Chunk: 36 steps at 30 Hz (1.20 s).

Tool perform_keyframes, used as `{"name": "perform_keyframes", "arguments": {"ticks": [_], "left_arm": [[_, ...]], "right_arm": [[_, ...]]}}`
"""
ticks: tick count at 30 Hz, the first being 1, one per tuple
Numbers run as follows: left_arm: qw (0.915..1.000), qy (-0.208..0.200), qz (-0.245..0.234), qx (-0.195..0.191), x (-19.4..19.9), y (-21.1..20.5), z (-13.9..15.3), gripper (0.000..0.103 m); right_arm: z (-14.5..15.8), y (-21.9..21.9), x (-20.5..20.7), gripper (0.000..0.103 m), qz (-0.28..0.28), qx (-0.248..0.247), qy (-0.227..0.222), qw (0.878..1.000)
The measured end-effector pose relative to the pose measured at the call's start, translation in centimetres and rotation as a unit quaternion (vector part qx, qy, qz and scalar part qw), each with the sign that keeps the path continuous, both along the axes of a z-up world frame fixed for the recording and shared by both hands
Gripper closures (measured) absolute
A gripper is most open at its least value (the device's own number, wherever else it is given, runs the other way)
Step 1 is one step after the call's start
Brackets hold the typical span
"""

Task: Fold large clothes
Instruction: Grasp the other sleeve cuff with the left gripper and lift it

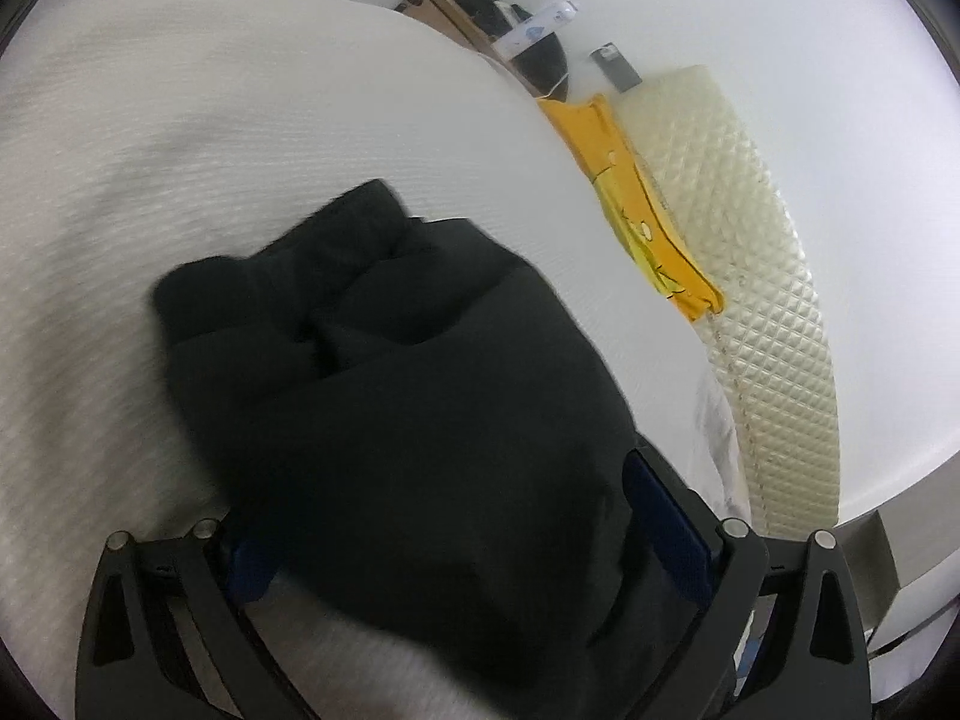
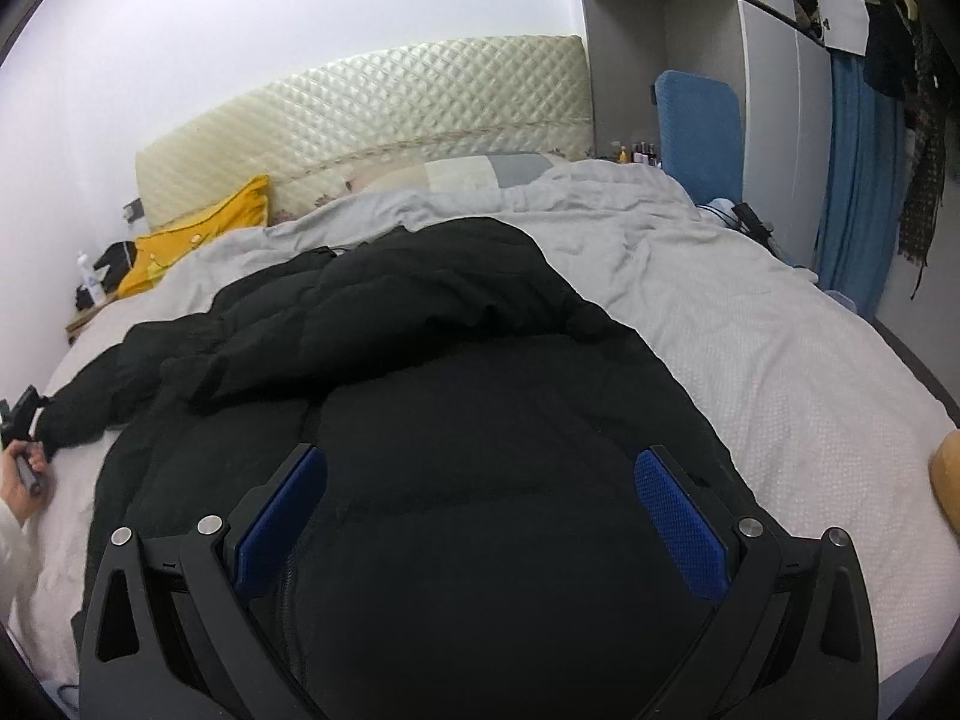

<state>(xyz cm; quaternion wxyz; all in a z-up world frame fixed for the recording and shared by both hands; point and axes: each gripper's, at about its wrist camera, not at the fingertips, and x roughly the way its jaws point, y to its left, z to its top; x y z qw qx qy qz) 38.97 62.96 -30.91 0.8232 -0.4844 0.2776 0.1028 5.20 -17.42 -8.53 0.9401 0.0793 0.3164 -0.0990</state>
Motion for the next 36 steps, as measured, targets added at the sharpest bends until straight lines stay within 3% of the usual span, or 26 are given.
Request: {"name": "perform_keyframes", "arguments": {"ticks": [2, 3, 5, 7, 10, 18, 23, 32, 36], "left_arm": [[1.0000, 0.003, -0.002, 0.005, 0.8, -0.6, 0.3, 0.020], [1.0000, 0.007, -0.004, 0.006, 1.3, -0.7, 0.2, 0.033], [1.0000, 0.008, -0.001, 0.005, 1.8, -1.4, 0.8, 0.046], [0.9998, 0.005, 0.010, 0.016, 1.9, -2.0, 2.0, 0.066], [0.9985, 0.010, 0.018, 0.050, 1.1, -2.7, 4.2, 0.078], [0.9899, 0.025, 0.030, 0.136, -2.3, -5.4, 12.0, 0.089], [0.9865, 0.019, 0.041, 0.157, -5.0, -7.7, 16.4, 0.093], [0.9819, 0.005, 0.031, 0.187, -7.9, -12.9, 24.5, 0.095], [0.9755, 0.009, 0.019, 0.219, -8.4, -16.4, 28.7, 0.095]], "right_arm": [[-0.3, 0.2, 0.4, 0.000, -0.001, -0.004, 0.006, 1.000], [-0.3, 0.3, 0.5, 0.000, 0.000, -0.005, 0.008, 1.000], [-0.4, 0.5, 0.5, 0.000, 0.003, -0.004, 0.009, 1.000], [-0.2, 0.7, 0.4, 0.000, 0.006, -0.004, 0.007, 1.000], [0.1, 0.8, 0.2, 0.000, 0.016, -0.003, 0.001, 1.000], [-0.1, 1.3, 0.2, 0.000, 0.061, 0.007, 0.022, 0.998], [-0.2, 1.3, -0.2, 0.000, 0.092, 0.008, 0.029, 0.995], [2.1, 0.6, -1.5, 0.000, 0.109, 0.001, -0.011, 0.994], [3.1, -0.3, -2.1, 0.000, 0.109, 0.004, -0.026, 0.994]]}}
